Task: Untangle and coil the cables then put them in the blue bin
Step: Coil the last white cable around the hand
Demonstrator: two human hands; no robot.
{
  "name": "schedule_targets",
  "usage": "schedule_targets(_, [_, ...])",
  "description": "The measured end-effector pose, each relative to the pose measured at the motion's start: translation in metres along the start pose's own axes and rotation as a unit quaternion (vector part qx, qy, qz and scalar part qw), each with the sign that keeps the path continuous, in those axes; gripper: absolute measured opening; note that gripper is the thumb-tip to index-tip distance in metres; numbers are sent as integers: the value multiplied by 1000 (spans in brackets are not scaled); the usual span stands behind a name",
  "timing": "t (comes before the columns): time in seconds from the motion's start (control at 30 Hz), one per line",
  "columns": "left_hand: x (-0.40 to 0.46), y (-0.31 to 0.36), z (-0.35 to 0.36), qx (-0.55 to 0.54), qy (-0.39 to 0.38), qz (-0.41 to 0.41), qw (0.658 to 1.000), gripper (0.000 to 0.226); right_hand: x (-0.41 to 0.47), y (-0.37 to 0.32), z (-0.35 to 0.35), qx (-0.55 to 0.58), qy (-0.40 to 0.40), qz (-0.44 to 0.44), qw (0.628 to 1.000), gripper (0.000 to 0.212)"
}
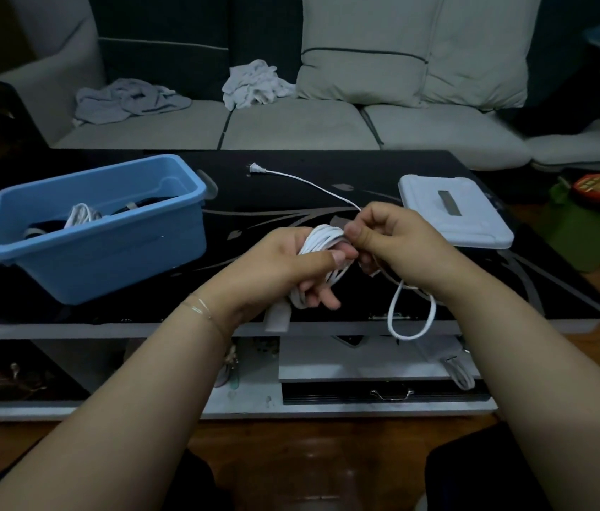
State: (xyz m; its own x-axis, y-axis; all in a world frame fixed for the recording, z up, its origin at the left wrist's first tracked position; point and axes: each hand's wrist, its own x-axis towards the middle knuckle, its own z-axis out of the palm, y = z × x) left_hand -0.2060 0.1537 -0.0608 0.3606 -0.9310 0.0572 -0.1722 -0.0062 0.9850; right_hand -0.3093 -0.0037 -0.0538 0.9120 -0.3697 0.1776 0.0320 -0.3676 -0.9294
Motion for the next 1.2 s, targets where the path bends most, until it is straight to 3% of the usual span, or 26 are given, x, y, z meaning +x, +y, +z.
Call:
schedule_targets(0.07, [1, -1, -1, -43, 14, 15, 999, 15, 1, 1, 1, 32, -5, 10, 999, 18])
schedule_targets(0.27, [0, 0, -3, -175, 8, 49, 983, 27, 0, 6, 18, 95, 9, 45, 994, 16])
schedule_targets(0.33, [0, -1, -2, -200, 12, 57, 978, 32, 0, 10, 27, 54, 15, 26, 998, 16])
schedule_targets(0.47, [1, 0, -3, -228, 58, 68, 970, 36, -3, 14, 39, -142, 3, -30, 989, 22])
schedule_targets(0.67, [6, -2, -13, -230, 180, 65, 954, 27, -11, 10, 50, -244, -85, -21, 966, 9])
schedule_targets(0.83, [8, -2, -12, -189, 206, 62, 958, 31, -16, 3, 50, -280, -130, -8, 951, 34])
schedule_targets(0.97, [9, -2, -3, -137, 250, 32, 958, 34, -17, 1, 48, -343, -128, -7, 930, 13])
schedule_targets(1.2, [11, -6, 0, -104, 258, 28, 960, 35, -22, -2, 48, -336, -157, -12, 929, 18])
